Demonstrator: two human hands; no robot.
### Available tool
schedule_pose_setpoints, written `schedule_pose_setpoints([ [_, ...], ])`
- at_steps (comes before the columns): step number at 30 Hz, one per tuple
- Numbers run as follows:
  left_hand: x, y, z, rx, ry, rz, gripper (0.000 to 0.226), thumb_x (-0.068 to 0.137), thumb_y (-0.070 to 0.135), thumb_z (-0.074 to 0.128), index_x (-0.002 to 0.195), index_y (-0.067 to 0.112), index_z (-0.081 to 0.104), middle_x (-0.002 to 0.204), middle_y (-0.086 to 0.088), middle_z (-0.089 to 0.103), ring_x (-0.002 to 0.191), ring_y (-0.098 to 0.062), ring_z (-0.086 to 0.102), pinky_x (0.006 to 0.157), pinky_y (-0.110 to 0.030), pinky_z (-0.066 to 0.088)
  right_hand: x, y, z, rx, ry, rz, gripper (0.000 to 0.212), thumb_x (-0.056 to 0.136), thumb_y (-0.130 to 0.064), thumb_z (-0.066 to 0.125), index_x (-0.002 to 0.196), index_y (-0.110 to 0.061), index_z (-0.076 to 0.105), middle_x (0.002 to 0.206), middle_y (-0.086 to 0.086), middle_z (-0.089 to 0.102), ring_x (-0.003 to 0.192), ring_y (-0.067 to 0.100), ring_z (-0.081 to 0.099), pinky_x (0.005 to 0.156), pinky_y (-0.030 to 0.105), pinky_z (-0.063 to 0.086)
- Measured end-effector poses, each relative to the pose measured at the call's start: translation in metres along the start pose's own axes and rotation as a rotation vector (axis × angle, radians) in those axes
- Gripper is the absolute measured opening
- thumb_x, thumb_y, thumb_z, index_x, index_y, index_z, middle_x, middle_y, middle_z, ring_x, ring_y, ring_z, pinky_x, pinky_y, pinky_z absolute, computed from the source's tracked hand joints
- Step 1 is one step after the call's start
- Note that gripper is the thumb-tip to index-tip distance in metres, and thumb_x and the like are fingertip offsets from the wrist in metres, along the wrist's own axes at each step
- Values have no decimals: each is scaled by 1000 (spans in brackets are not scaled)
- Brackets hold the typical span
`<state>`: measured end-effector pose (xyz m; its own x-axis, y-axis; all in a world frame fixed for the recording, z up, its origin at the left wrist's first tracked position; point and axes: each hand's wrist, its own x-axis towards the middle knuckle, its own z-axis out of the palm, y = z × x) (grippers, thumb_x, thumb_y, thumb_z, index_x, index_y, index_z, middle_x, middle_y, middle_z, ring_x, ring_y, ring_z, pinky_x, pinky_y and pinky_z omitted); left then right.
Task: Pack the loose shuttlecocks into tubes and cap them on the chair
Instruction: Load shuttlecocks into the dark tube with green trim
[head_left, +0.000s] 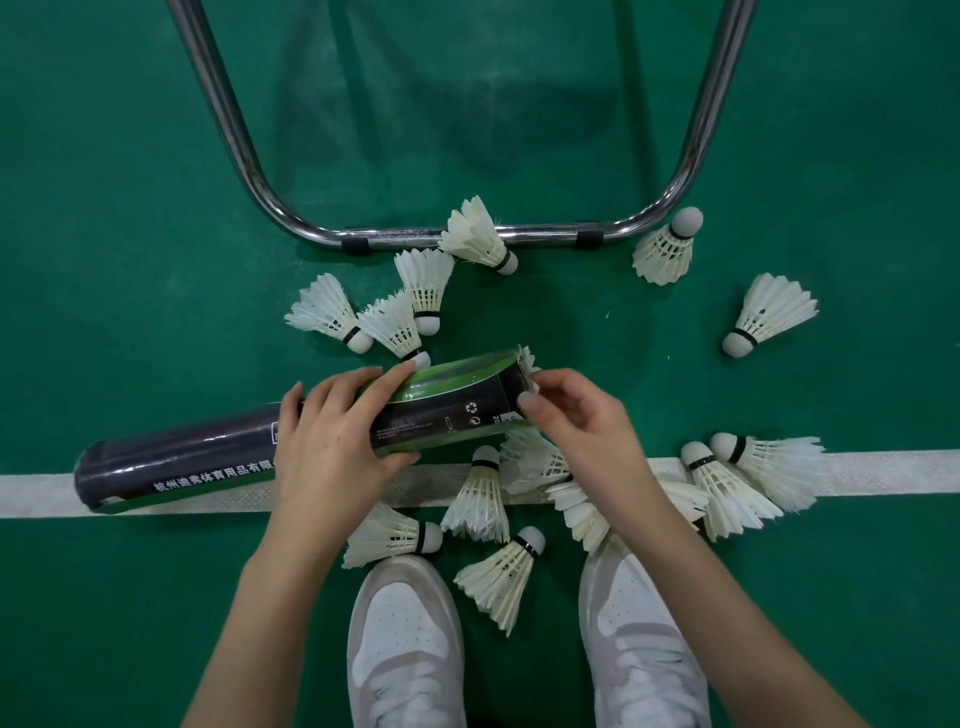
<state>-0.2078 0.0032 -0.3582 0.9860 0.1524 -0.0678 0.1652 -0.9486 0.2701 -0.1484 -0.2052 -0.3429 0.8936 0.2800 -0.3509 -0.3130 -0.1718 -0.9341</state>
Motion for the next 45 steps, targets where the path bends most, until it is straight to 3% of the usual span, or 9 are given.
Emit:
schedule_pose_setpoints([
  [2, -1, 2, 1, -3, 6, 8, 92, 57, 31, 87, 136, 36, 41, 123, -3, 59, 114, -31, 52, 105, -57, 27, 1, 2, 4, -84, -1, 18, 22, 76, -23, 73, 91, -31, 58, 90, -7, 66, 84, 9, 60, 77, 18, 48],
  [6, -2, 3, -1, -11, 9, 10, 94, 57, 32, 87, 136, 38, 37, 123, -2, 58, 114, -31, 52, 106, -57, 28, 1, 2, 9, -137, 32, 20, 32, 72, -17, 77, 95, -24, 56, 89, -10, 64, 72, -5, 54, 69, 8, 42],
  [9, -4, 3, -2, -10, 2, 12, 95, 57, 32, 87, 137, 39, 36, 123, -2, 58, 114, -30, 52, 106, -57, 28, 2, 0, 8, -119, 46, 32, 31, 71, -13, 77, 93, -19, 57, 88, -3, 65, 72, 2, 55, 67, 10, 43],
  [15, -5, 6, -2, -2, -5, 17, 92, 57, 32, 87, 137, 35, 42, 123, -2, 59, 113, -30, 53, 105, -57, 28, 2, -4, 2, 31, -149, 84, 31, 79, -3, 68, 94, -29, 60, 92, -11, 70, 88, 2, 66, 81, 15, 50],
  [23, -3, 8, -3, -12, 3, 12, 92, 56, 32, 87, 137, 35, 43, 123, -2, 59, 114, -29, 53, 105, -57, 29, 3, -2, -3, 132, -183, 112, 27, 80, -3, 67, 99, -21, 64, 96, -7, 72, 92, 6, 66, 81, 16, 49],
  [37, -5, 10, -2, -8, -24, 24, 88, 57, 33, 87, 136, 33, 46, 124, -1, 58, 115, -28, 52, 106, -57, 28, 9, -4, -9, 113, -415, 183, 32, 88, -6, 57, 111, -28, 54, 108, -14, 66, 104, -1, 60, 83, 10, 45],
  [41, -4, 10, -2, -28, -20, 17, 87, 59, 33, 86, 136, 33, 45, 125, -1, 57, 116, -28, 51, 107, -55, 26, 9, -5, -14, 46, -390, 160, 34, 86, -6, 61, 115, -23, 55, 113, -7, 66, 105, 4, 61, 89, 15, 46],
  [45, -3, 8, -1, -17, -29, 11, 88, 59, 33, 86, 137, 34, 44, 125, -2, 57, 117, -28, 51, 108, -54, 25, 6, -6, -30, -51, -288, 90, 33, 81, 0, 65, 106, -21, 58, 106, -3, 67, 97, 3, 63, 88, 14, 47],
])
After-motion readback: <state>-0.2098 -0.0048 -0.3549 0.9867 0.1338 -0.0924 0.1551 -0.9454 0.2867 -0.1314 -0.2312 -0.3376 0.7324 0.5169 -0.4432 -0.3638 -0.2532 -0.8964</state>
